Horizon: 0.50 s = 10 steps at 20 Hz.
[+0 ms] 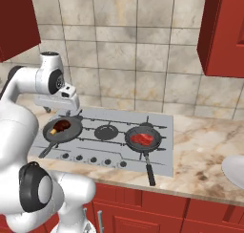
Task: Place one of the steaks on the plate and the other in the bowl. Then place the bowl in the fridge.
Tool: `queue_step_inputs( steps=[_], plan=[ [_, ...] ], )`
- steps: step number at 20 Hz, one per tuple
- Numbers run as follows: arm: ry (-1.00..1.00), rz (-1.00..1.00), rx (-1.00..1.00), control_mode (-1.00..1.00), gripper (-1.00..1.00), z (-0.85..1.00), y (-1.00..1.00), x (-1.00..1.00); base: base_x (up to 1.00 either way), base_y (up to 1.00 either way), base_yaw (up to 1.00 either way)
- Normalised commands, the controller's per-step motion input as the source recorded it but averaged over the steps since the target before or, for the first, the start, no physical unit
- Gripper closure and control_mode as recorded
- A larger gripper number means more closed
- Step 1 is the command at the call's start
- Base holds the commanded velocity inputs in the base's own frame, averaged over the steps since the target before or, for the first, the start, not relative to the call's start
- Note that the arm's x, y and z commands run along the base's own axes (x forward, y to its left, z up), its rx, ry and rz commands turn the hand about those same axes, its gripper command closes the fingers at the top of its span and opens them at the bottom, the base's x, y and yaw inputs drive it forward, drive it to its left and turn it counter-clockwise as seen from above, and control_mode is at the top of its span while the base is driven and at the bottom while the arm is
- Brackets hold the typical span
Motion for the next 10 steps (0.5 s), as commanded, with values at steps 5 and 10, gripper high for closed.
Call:
queue_step_inputs(
  steps=[5,10],
  plan=[
    [0.00,0.00,0.00,-1.00,-1.00,-0.31,0.34,0.05,0.00,0.00,0.00],
    [0.00,0.00,0.00,-1.00,-1.00,-0.13,0.26,0.09,0.00,0.00,0.00]
  ],
)
